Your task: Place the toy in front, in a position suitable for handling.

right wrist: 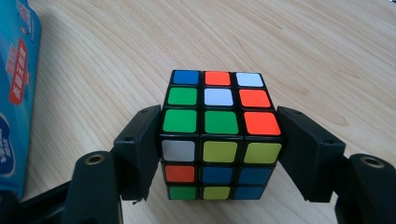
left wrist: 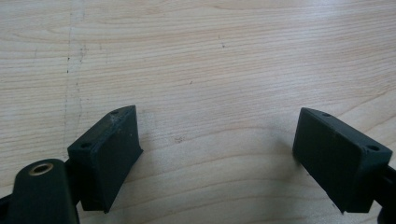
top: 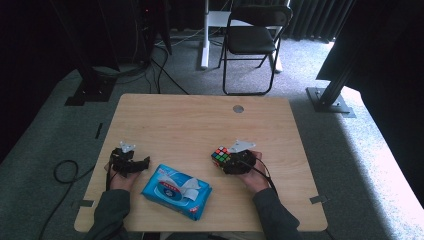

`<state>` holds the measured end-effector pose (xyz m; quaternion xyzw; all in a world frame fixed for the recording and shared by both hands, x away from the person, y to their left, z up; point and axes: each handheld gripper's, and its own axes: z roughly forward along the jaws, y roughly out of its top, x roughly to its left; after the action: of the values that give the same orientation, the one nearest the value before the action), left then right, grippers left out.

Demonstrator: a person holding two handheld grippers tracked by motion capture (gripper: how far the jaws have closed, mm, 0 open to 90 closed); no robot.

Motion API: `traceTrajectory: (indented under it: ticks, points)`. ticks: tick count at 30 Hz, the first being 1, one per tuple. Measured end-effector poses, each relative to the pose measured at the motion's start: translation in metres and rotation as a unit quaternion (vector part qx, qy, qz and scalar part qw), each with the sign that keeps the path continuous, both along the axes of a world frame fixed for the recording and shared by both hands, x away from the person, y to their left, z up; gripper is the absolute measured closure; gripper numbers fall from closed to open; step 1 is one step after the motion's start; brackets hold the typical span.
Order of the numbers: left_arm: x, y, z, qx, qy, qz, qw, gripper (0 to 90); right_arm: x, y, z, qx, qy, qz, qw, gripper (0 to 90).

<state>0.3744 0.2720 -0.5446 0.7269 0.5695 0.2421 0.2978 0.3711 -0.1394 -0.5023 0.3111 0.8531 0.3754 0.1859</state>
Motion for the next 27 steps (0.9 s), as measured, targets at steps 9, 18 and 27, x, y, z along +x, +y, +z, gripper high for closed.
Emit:
traceTrajectory:
  ticks: [9, 18, 27]
  points:
    - [-0.001, 0.001, 0.000, 0.001, 0.000, -0.007, 1.0000, 14.8, -0.009, -0.009, -0.006, -0.004, 0.003, -0.007, 1.0000, 29.6]
    - [-0.005, -0.002, 0.004, 0.001, 0.002, -0.025, 0.9997, 32.9, -0.024, -0.013, -0.002, 0.009, -0.015, -0.012, 0.9998, 27.6]
    - [-0.005, -0.004, 0.006, -0.021, 0.012, -0.032, 0.9992, 34.5, -0.032, -0.020, 0.003, 0.025, -0.030, -0.028, 0.9988, 32.2]
